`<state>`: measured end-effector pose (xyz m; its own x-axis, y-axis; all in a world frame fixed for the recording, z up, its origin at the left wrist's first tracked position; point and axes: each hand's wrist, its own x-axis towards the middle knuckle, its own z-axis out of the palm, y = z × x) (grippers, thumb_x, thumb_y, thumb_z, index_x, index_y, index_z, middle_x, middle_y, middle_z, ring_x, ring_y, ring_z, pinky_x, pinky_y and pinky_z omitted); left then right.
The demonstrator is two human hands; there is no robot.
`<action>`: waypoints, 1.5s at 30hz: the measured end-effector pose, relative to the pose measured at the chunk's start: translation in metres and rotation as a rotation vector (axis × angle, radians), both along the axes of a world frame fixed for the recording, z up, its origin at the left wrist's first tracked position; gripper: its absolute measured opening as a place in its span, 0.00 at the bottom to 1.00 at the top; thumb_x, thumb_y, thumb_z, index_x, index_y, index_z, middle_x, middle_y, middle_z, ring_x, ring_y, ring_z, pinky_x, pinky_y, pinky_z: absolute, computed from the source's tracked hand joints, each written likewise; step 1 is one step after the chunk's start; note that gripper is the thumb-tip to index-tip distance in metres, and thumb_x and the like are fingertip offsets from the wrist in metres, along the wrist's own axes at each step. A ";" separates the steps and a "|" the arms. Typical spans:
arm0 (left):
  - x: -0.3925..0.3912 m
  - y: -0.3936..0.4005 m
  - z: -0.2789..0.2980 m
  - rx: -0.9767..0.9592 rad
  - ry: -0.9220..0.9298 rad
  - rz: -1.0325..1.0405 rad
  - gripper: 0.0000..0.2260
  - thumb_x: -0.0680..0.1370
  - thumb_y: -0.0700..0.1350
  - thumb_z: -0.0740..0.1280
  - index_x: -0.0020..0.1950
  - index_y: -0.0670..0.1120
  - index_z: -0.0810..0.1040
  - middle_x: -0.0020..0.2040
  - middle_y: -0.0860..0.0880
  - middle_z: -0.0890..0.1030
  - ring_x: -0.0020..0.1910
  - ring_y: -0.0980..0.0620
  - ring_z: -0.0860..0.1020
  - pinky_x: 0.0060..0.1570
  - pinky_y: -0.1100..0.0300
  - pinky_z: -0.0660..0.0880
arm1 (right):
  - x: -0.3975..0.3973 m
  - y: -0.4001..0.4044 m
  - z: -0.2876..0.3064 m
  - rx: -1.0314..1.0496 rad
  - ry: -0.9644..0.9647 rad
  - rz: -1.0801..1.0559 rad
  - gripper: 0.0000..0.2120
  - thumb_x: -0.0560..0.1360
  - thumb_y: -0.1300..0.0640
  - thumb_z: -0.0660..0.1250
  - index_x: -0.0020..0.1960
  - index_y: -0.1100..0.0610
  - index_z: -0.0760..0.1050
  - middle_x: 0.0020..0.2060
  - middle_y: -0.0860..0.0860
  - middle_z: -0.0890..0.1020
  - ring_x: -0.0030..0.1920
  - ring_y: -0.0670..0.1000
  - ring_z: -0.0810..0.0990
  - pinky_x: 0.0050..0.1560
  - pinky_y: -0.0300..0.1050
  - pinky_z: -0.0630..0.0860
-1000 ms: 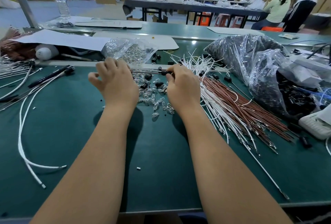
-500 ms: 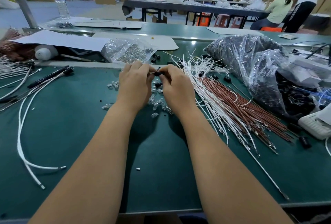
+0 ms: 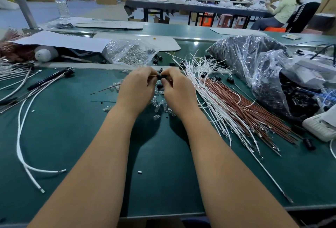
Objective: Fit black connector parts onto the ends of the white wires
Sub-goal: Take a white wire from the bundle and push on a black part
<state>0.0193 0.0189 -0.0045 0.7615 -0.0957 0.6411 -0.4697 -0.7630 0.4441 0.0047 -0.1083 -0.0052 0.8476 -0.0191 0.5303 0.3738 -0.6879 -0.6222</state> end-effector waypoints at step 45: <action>0.002 0.005 -0.007 -0.293 0.162 -0.121 0.04 0.78 0.40 0.67 0.46 0.42 0.81 0.37 0.48 0.81 0.32 0.58 0.74 0.35 0.67 0.69 | 0.003 -0.009 0.009 0.494 0.078 -0.020 0.02 0.75 0.61 0.68 0.44 0.59 0.80 0.35 0.50 0.81 0.38 0.49 0.78 0.47 0.49 0.79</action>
<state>0.0213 0.0235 -0.0113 0.8497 -0.0213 0.5268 -0.4548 -0.5353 0.7118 0.0074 -0.1169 0.0039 0.8813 -0.2683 0.3890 0.3031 -0.3105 -0.9010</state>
